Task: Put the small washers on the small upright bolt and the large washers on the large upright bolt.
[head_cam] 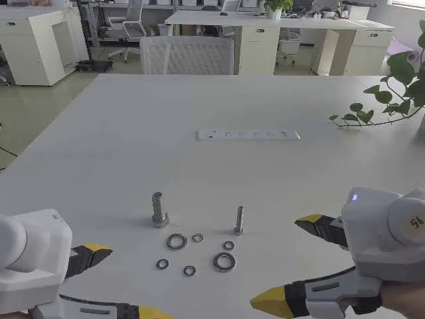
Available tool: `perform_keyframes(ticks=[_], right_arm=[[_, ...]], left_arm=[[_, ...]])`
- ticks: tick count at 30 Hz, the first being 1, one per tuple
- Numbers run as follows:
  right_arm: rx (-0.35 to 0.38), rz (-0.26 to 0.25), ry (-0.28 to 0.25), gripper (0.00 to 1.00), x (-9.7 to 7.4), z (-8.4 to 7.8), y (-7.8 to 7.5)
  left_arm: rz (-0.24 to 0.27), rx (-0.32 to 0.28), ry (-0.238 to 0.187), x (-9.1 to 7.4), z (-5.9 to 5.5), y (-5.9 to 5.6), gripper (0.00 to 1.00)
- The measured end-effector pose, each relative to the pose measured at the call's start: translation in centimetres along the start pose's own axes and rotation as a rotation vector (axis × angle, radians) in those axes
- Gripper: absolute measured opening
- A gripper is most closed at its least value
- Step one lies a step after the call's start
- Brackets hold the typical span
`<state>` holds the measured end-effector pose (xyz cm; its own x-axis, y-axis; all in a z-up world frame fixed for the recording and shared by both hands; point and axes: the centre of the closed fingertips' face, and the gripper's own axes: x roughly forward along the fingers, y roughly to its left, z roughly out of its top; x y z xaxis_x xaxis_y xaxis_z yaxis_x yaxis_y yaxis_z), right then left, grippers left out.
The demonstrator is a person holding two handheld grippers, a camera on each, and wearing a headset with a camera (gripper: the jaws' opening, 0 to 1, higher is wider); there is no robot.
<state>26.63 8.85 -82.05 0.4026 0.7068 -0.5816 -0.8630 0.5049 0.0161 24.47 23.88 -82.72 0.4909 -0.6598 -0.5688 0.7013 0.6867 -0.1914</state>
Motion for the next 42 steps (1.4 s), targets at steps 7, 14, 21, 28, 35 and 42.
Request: perform_keyframes(ticks=[7, 14, 21, 28, 35, 42], right_arm=[[-0.002, 0.000, 0.001, 0.96, 0.02, -0.02, 0.07], [-0.005, 0.004, 0.007, 0.96, 0.14, -0.07, 0.18], [-0.006, 0.009, 0.010, 0.96, 0.19, -0.19, 0.32], [-0.010, 0.013, 0.012, 0.96, 0.22, -0.20, 0.37], [-0.011, 0.018, 0.013, 0.96, 0.27, -0.21, 0.43], [-0.015, 0.023, 0.021, 0.95, 0.34, -0.41, 0.46]], left_arm=[[0.001, 0.003, -0.003, 0.02, 0.02, 0.03, 0.99], [0.001, 0.000, -0.005, 0.00, 0.02, 0.04, 0.98], [0.004, -0.001, -0.001, -0.02, -0.13, 0.06, 0.99], [0.008, 0.001, 0.001, -0.04, -0.14, 0.08, 0.98], [0.009, 0.000, 0.005, -0.05, -0.20, 0.06, 0.98], [0.010, 0.004, 0.009, 0.00, -0.22, -0.02, 0.98]])
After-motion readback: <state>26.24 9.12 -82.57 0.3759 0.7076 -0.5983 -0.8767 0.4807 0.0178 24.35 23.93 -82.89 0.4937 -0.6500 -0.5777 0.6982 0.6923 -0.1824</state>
